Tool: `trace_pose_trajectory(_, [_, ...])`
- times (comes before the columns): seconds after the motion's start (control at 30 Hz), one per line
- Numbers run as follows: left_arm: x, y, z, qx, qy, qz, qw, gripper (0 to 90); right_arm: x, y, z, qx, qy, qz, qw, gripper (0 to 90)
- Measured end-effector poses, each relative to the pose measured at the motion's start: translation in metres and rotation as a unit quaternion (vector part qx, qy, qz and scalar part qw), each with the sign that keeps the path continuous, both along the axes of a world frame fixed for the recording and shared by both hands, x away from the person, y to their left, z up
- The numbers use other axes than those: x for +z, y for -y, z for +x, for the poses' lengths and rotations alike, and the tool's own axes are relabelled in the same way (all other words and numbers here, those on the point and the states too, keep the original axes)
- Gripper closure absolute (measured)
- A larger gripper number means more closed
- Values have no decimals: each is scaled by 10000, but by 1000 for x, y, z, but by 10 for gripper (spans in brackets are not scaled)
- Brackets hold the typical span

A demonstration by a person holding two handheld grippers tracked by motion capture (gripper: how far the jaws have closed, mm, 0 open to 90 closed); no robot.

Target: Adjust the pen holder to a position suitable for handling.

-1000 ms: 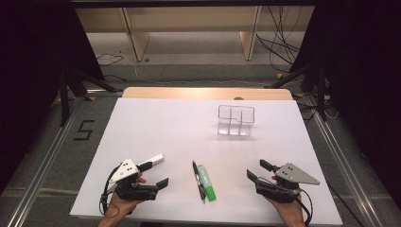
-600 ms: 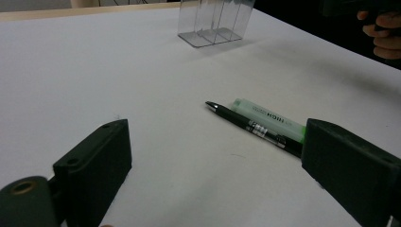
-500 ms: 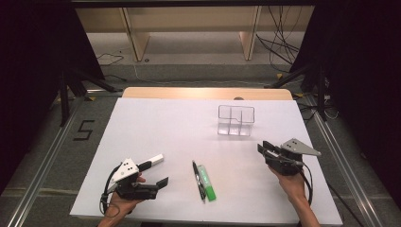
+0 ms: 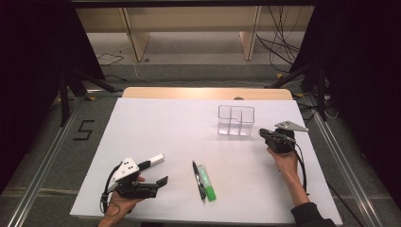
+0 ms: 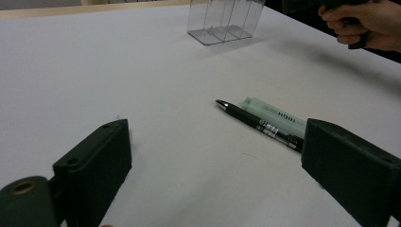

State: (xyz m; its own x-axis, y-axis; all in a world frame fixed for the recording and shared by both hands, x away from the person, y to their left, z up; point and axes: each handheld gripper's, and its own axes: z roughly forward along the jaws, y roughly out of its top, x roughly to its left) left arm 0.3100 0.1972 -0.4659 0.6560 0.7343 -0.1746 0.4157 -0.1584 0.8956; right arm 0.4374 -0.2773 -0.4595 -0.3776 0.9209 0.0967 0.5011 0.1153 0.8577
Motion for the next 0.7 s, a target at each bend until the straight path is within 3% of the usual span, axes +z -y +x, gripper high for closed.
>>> trace_pose_trajectory(0.33, [0,-1,0,2,3,28,10000,91,-4,-5,42,-128,-198,-84,9997,900])
trace_pose_trajectory(0.7, [0,-1,0,15,10,46,10000,91,-4,-17,57,-96,-337,-125,9993,900])
